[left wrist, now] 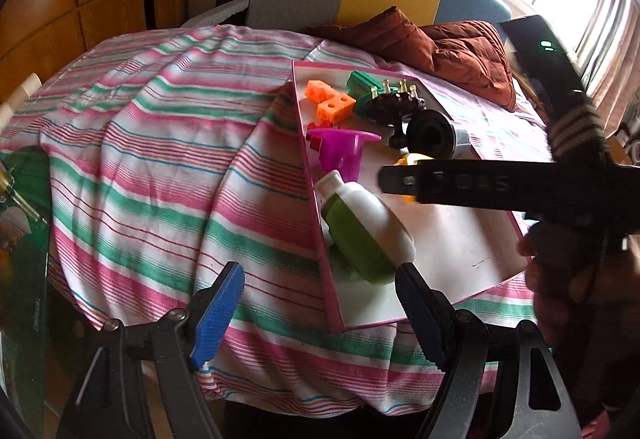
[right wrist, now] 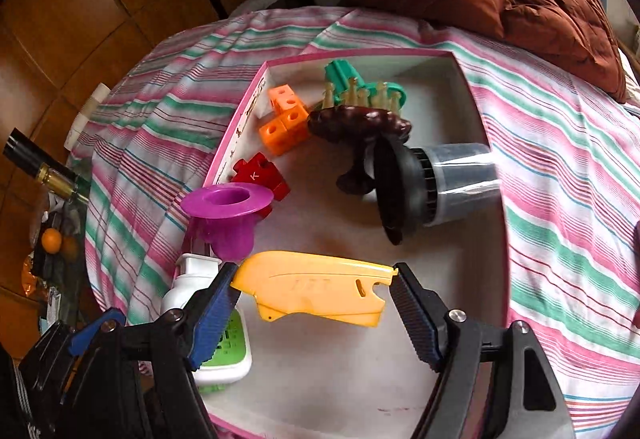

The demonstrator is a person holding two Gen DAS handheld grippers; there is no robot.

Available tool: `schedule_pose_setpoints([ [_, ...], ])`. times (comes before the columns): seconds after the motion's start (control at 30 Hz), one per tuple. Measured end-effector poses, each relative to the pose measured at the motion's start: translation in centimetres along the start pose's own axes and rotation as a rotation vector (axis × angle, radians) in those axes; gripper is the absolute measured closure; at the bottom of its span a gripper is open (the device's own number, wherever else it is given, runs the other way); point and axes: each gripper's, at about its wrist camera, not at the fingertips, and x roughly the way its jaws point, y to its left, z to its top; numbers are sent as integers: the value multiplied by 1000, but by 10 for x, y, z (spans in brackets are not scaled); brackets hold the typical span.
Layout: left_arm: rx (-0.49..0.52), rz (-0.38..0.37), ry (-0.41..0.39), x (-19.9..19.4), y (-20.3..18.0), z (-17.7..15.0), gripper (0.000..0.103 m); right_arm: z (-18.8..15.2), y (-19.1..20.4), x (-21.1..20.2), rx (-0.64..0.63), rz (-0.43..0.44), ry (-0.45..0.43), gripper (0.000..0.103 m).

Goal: Organize rigid objects
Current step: 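Carry the yellow plastic piece into the tray and open the right tool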

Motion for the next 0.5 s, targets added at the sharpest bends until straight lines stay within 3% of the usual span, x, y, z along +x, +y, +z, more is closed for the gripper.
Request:
schedule_pose_setpoints([
  [0.1, 4, 4, -2, 0, 0, -1, 24, 0, 6, 12, -9, -4, 27, 24],
  [0.5, -14, 31, -28, -7, 7, 1, 25, -3, 2, 8, 43, 42, -19, 24],
])
